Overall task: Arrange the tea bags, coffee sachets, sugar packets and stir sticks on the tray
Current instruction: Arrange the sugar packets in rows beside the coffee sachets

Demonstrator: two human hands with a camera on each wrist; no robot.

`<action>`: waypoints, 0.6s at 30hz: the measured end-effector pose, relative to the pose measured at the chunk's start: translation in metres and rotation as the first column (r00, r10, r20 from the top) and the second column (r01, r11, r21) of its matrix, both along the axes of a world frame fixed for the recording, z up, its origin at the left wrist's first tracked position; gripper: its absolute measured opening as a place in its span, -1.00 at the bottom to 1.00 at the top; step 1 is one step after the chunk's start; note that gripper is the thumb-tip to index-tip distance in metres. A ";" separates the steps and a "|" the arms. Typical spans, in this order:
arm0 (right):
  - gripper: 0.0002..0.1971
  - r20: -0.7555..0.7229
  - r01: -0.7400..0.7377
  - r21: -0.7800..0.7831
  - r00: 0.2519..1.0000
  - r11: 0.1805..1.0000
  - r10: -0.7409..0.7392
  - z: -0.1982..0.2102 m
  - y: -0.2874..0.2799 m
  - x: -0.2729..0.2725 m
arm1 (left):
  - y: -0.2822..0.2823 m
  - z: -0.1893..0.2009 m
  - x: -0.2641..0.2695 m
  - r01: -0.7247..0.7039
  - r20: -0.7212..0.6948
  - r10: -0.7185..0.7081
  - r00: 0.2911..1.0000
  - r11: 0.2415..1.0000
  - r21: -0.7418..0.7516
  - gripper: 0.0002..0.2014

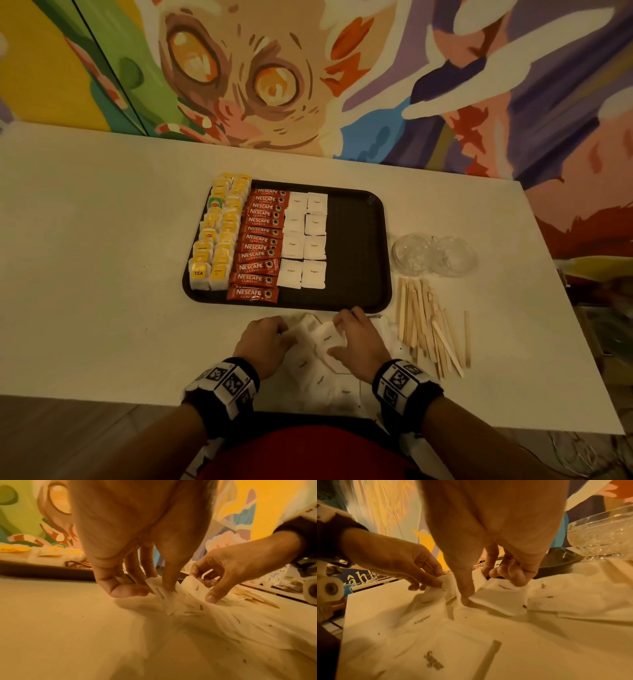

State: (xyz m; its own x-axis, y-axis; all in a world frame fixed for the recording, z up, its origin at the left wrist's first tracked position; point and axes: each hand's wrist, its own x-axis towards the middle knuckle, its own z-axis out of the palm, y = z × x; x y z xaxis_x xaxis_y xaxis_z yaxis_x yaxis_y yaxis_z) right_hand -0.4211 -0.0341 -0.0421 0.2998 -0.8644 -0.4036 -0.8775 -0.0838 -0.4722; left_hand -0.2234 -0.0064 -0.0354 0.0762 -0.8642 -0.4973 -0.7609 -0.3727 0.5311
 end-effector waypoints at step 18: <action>-0.82 0.408 0.308 0.160 0.844 0.938 -0.347 0.017 -0.057 0.026 | -0.052 0.017 0.019 -0.485 -0.316 0.433 0.844 0.868 -0.107 -0.86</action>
State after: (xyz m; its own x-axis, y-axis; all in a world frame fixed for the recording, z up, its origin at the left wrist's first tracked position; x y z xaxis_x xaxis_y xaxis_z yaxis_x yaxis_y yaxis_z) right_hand -0.3946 -0.0909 -0.0247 0.1633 -0.9110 -0.3787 -0.5598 0.2305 -0.7959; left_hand -0.2041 -0.0584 -0.0183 0.3704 -0.8382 -0.4002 -0.3409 -0.5235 0.7809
